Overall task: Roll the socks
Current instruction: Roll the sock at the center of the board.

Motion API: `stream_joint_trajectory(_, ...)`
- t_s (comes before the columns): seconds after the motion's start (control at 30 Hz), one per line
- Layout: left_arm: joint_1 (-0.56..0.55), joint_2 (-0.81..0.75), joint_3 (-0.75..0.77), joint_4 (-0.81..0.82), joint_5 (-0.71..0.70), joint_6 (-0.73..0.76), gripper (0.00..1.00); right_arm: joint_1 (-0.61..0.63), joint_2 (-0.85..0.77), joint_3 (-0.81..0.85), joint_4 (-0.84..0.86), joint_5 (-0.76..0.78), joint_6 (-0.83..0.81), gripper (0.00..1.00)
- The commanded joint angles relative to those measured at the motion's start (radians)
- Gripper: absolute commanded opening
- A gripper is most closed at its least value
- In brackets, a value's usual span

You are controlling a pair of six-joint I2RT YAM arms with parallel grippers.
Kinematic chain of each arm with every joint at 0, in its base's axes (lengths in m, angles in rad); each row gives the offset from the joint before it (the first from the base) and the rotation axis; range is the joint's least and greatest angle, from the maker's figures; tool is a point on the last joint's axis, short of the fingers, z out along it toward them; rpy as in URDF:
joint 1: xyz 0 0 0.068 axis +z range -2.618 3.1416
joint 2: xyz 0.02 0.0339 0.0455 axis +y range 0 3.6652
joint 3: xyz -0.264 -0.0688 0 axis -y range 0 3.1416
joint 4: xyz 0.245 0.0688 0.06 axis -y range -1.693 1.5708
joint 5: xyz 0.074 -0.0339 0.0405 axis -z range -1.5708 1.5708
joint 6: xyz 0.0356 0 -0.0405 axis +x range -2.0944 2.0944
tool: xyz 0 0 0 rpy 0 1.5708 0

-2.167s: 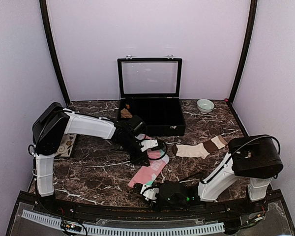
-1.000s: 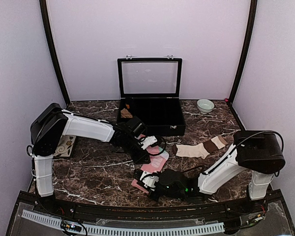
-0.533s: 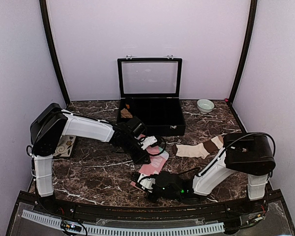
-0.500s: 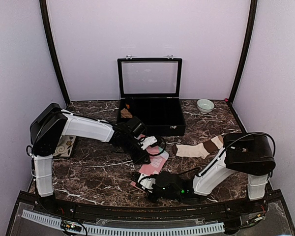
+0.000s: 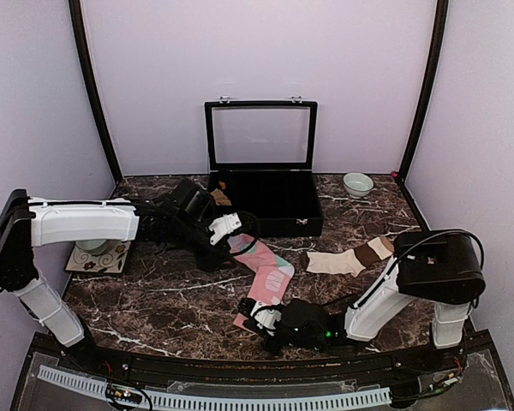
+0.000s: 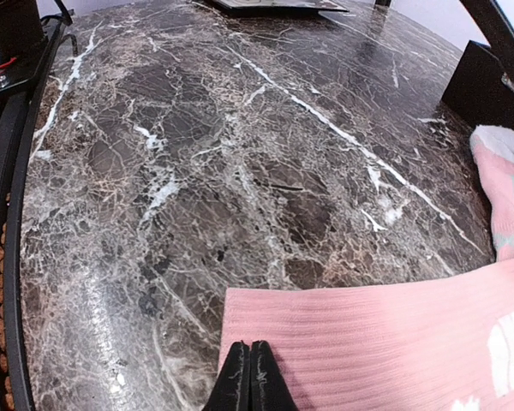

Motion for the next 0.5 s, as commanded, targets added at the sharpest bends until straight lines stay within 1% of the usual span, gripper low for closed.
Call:
stream_joint_trajectory(0.0, 0.031, -0.103, -0.1, -0.08, 0.098, 0.114, 0.58, -0.021, -0.019, -0.056, -0.022, -0.042, 0.072, 0.02)
stream_joint_trajectory(0.03, 0.03, -0.119, -0.124, -0.108, 0.131, 0.151, 0.62, -0.027, -0.026, -0.064, -0.009, -0.052, 0.088, 0.03)
stream_joint_trajectory(0.1, 0.025, -0.134, -0.164, -0.195, 0.23, 0.253, 0.79, -0.038, -0.042, -0.078, 0.016, -0.075, 0.119, 0.03)
stream_joint_trajectory(0.13, 0.012, -0.137, -0.177, -0.243, 0.269, 0.304, 0.79, -0.047, -0.051, -0.084, 0.026, -0.089, 0.137, 0.03)
stream_joint_trajectory(0.2, -0.035, -0.138, -0.192, -0.328, 0.321, 0.404, 0.75, -0.07, -0.068, -0.1, 0.058, -0.132, 0.183, 0.03)
stream_joint_trajectory(0.27, -0.1, -0.126, -0.192, -0.358, 0.322, 0.47, 0.71, -0.098, -0.095, -0.114, 0.092, -0.197, 0.244, 0.04)
stream_joint_trajectory(0.37, -0.167, -0.082, -0.163, -0.307, 0.284, 0.471, 0.66, -0.134, -0.119, -0.115, 0.104, -0.274, 0.298, 0.04)
stream_joint_trajectory(0.47, -0.195, -0.034, -0.104, -0.263, 0.263, 0.489, 0.65, -0.174, -0.127, -0.114, 0.111, -0.354, 0.353, 0.04)
